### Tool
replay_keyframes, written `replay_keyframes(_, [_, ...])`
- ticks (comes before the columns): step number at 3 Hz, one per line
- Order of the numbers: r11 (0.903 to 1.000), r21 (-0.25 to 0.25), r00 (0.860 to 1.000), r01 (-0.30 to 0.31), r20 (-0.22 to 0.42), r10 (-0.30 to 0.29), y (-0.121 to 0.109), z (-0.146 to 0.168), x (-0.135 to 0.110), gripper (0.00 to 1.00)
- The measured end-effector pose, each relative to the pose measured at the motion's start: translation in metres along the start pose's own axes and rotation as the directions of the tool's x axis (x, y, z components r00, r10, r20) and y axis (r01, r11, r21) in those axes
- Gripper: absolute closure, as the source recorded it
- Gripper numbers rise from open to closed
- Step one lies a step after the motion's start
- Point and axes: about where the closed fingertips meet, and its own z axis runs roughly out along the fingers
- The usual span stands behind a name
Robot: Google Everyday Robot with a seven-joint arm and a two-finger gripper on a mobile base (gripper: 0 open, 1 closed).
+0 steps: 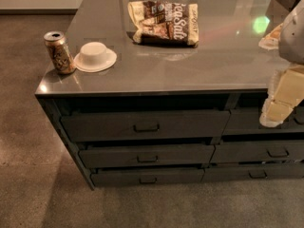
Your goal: Open top drawer
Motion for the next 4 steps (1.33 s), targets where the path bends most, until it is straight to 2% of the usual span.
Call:
replay_keyframes(1, [1.0000, 0.000, 1.000, 0.000, 0.000, 0.000, 0.000, 0.000, 0.000, 0.00])
replay_keyframes(2, [0.9949, -0.020, 0.994, -0.099, 0.033, 0.100, -0.003, 0.014, -0.001, 0.00])
replay_keyframes(3, [0.9489, -0.094, 0.949, -0.301, 0.066, 0.308, 0.001, 0.061, 0.001, 0.00])
replay_keyframes(4, [0.8495, -0.151, 0.846, -0.506, 0.109, 0.523, 0.016, 0.093, -0.006, 0.00])
